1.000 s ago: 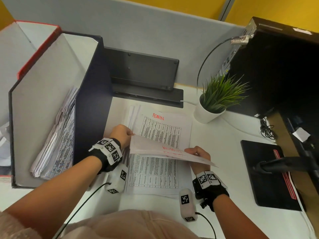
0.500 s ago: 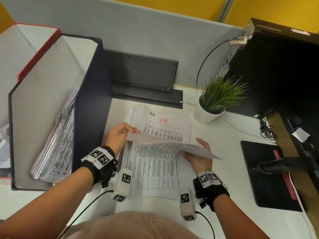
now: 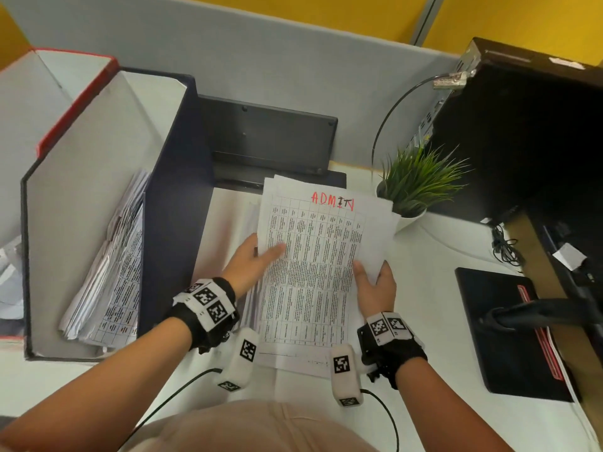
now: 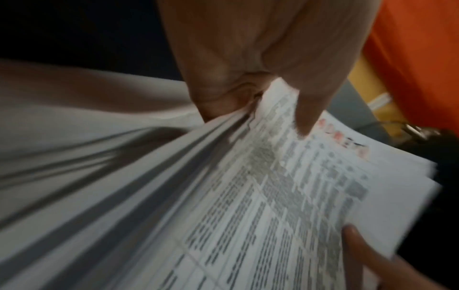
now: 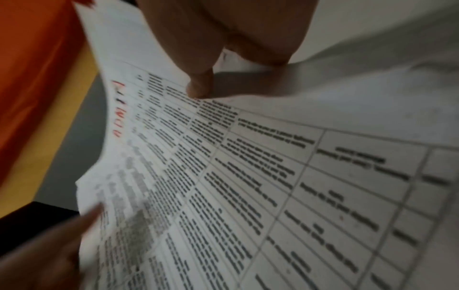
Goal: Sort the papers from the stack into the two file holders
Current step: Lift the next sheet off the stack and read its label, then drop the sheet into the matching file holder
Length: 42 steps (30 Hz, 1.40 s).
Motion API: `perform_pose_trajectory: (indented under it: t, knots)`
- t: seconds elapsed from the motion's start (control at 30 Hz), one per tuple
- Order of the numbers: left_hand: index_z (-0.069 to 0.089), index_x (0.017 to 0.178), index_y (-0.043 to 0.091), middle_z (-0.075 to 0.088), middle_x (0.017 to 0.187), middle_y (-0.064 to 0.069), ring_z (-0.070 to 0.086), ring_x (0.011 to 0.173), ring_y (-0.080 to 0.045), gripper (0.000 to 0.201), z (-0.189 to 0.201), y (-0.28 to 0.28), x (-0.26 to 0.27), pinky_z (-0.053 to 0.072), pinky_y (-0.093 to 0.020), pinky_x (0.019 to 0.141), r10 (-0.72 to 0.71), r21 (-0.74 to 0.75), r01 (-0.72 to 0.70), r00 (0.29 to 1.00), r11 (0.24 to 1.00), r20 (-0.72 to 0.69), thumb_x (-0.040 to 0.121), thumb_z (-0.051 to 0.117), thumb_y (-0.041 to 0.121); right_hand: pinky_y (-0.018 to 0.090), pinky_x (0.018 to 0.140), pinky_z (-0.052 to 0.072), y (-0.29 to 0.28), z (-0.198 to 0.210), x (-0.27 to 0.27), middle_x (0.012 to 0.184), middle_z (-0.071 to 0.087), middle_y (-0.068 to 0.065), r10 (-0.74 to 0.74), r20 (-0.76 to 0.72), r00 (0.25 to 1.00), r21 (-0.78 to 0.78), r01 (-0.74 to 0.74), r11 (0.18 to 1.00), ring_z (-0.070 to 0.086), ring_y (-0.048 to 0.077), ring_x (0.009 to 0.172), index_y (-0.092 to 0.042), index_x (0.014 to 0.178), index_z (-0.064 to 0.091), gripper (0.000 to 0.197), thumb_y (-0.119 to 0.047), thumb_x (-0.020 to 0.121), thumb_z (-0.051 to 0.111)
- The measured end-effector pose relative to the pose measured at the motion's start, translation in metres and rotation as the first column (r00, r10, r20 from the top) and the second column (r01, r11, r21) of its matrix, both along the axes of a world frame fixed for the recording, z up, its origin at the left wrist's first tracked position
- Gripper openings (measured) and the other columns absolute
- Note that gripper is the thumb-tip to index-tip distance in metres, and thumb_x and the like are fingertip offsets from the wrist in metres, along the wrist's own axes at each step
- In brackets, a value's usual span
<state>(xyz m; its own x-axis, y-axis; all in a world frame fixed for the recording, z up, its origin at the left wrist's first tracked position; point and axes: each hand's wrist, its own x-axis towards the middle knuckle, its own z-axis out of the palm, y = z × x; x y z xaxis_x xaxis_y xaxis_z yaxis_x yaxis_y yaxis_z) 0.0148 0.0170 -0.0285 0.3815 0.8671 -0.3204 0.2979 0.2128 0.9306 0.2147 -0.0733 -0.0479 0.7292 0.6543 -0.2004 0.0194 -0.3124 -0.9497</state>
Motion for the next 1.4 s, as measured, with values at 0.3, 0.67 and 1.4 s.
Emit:
perform_pose_trajectory:
  t: [0.3,0.67,1.4]
  knots:
    - [0.042,0.130,0.012,0.056,0.125,0.002,0.055,0.116,-0.012,0.042,0.039,-0.006,0.006,0.046,-0.014,0.088,0.006,0.326,-0.001,1.000,0.946,-0.015,0.091,0.054,0.004,0.036,0.088,0.051,0.013,0.044,-0.010,0.108,0.065,0.015,-0.069,-0.001,0.998,0.205,0.067,0.976,0.062,0.023,0.096,-0.011,0.099,0.047,0.015,-0.009,0.089,0.059]
    - [0.049,0.129,0.010,0.060,0.122,0.001,0.057,0.110,-0.003,0.042,0.047,-0.019,0.000,0.047,-0.016,0.090,0.032,0.298,-0.062,0.994,0.953,0.105,0.089,0.058,0.007,0.018,0.084,0.053,0.005,0.073,-0.036,0.100,0.065,-0.010,0.138,-0.008,0.990,0.391,-0.124,0.912,0.063,-0.004,0.091,-0.013,0.113,0.058,0.031,-0.007,0.083,0.065]
    - [0.066,0.110,0.009,0.070,0.099,0.002,0.065,0.090,-0.008,0.024,0.100,-0.004,-0.041,0.053,-0.024,0.080,0.421,0.562,-0.381,0.905,0.735,0.062,0.091,0.058,0.022,0.009,0.072,0.051,0.027,0.086,-0.043,0.103,0.065,-0.010,0.334,0.143,0.932,0.462,-0.361,0.810,0.064,-0.004,0.089,-0.033,0.102,0.053,0.039,-0.006,0.079,0.069]
